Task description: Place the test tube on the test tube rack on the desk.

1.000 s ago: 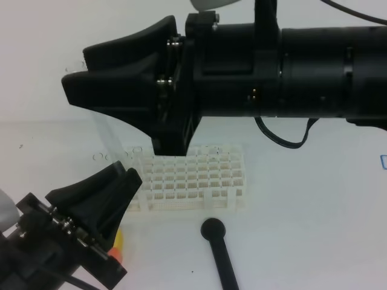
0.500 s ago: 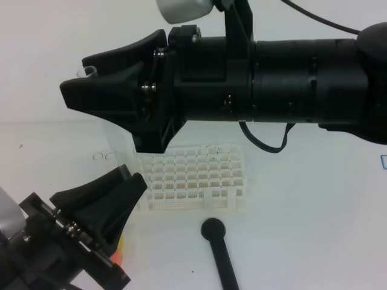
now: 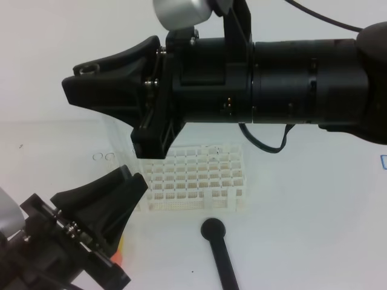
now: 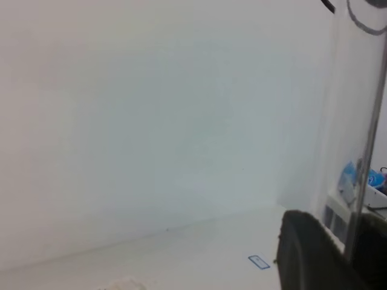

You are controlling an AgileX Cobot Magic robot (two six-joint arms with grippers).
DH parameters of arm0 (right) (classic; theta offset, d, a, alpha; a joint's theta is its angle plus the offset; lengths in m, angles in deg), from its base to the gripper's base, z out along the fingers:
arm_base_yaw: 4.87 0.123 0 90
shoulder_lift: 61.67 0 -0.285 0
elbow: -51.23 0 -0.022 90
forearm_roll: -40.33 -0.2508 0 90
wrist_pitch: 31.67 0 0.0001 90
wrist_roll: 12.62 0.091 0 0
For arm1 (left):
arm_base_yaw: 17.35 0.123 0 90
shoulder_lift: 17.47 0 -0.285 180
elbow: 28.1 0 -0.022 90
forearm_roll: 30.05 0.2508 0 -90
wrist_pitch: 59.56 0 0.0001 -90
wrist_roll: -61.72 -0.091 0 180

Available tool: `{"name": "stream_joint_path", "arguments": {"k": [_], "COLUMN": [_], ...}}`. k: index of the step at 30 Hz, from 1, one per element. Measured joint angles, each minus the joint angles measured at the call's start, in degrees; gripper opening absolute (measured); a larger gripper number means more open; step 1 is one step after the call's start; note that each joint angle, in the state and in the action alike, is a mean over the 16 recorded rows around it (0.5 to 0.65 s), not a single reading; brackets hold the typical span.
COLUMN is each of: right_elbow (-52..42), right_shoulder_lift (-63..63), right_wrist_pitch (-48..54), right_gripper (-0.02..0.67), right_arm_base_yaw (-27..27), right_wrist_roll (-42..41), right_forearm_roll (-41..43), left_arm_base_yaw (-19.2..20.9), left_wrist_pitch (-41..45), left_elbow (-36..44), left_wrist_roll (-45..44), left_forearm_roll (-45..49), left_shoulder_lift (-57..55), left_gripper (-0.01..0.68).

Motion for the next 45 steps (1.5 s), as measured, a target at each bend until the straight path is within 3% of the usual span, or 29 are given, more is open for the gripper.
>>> {"name": "stream_joint_path", "arguments": {"k": [9, 16, 22, 26, 37, 45], "right_elbow": [0.1, 0.1, 0.1, 0.1, 0.1, 0.1], "right_shoulder_lift": [-0.1, -0.3, -0.5, -0.5, -0.5, -0.5], "right_wrist_pitch": [-0.2, -0.8, -3.0, -5.6, -15.0, -18.7], "right_gripper": [0.123, 0.123, 0.123, 0.122, 0.122, 0.122], "right_arm_base_yaw": [0.0, 0.0, 0.0, 0.0, 0.0, 0.0], "right_wrist_roll": [-0.6, -1.2, -2.5, -3.5, -5.1, -5.2], "right_forearm_roll": [0.1, 0.3, 0.6, 0.7, 0.6, 0.4], "left_arm_base_yaw": [0.0, 0.0, 0.0, 0.0, 0.0, 0.0], "left_wrist_pitch": [0.4, 3.4, 11.2, 20.2, 50.1, 63.6], "left_elbow": [0.0, 0.0, 0.0, 0.0, 0.0, 0.0], "left_wrist_roll": [-0.1, -0.2, -0.2, -0.3, 0.9, 3.5], "left_forearm_roll": [-1.8, -2.9, -3.4, -3.6, -3.6, -3.6], "left_shoulder_lift": [0.0, 1.2, 5.3, 10.2, 27.7, 38.7], "left_gripper": [0.104, 0.243, 0.315, 0.274, 0.031, 0.001]}}
